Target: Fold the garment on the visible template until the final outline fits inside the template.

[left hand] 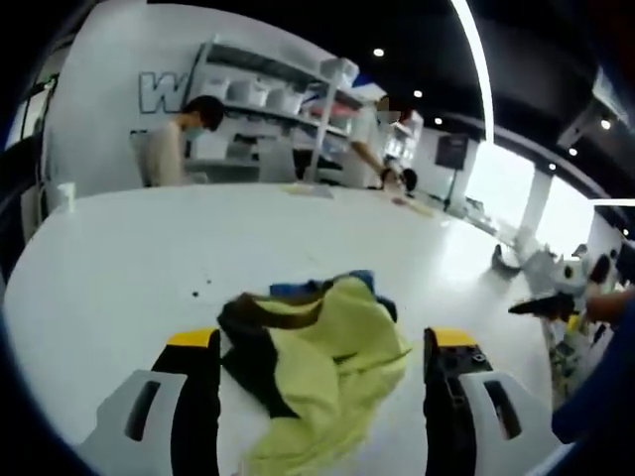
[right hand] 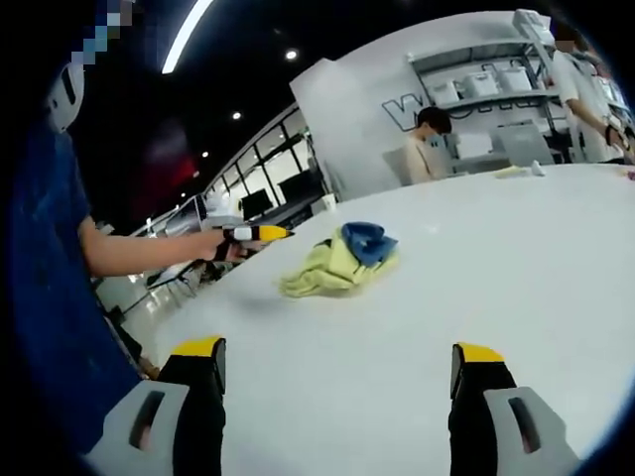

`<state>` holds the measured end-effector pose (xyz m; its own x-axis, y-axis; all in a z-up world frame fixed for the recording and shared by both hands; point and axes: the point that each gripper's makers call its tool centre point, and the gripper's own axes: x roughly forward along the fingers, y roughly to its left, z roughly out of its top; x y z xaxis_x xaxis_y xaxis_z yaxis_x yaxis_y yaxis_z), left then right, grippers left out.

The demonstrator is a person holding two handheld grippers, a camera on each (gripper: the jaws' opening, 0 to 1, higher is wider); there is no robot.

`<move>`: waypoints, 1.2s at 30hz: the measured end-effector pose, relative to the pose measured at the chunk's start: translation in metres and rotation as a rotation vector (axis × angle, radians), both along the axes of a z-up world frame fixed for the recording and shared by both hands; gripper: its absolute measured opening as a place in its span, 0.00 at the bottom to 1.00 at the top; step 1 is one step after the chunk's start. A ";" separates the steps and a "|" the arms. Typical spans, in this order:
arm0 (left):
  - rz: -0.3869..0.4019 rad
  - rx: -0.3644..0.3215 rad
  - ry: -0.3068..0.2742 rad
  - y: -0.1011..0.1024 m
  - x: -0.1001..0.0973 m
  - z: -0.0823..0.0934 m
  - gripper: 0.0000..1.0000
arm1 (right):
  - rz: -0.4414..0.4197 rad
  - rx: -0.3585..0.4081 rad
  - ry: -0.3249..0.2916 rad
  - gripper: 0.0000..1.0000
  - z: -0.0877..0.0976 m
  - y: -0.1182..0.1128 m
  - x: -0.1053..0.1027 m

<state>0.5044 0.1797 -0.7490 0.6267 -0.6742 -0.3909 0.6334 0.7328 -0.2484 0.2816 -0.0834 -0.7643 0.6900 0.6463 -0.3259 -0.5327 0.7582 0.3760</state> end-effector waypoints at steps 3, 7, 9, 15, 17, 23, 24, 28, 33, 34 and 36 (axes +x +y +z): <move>0.001 0.006 -0.003 0.001 0.014 -0.003 0.77 | -0.008 -0.004 0.010 0.96 -0.002 -0.002 -0.004; 0.006 0.000 0.005 0.002 0.026 -0.005 0.74 | -0.023 -0.004 0.018 0.96 -0.003 -0.006 -0.005; 0.005 0.001 0.015 0.004 0.035 -0.011 0.71 | -0.030 -0.003 0.020 0.96 -0.003 -0.008 -0.006; 0.000 0.013 0.035 0.010 0.052 -0.022 0.69 | -0.048 -0.004 0.023 0.96 -0.003 -0.011 -0.006; -0.002 0.017 0.041 0.011 0.052 -0.022 0.68 | -0.052 -0.006 0.026 0.96 -0.004 -0.012 -0.007; -0.032 0.044 0.055 0.014 0.055 -0.032 0.67 | -0.057 -0.011 0.033 0.96 -0.005 -0.014 -0.007; -0.039 0.049 0.056 0.014 0.056 -0.034 0.66 | -0.058 -0.012 0.033 0.96 -0.004 -0.015 -0.007; -0.048 0.054 0.065 0.014 0.057 -0.039 0.64 | -0.068 -0.018 0.030 0.95 -0.003 -0.016 -0.008; -0.070 0.028 0.088 0.009 0.056 -0.045 0.58 | -0.078 -0.021 0.029 0.95 -0.002 -0.018 -0.008; -0.071 0.030 0.088 0.009 0.057 -0.046 0.57 | -0.079 -0.022 0.030 0.94 -0.002 -0.018 -0.009; -0.075 0.035 0.088 0.009 0.058 -0.048 0.53 | -0.080 -0.025 0.031 0.94 -0.002 -0.019 -0.010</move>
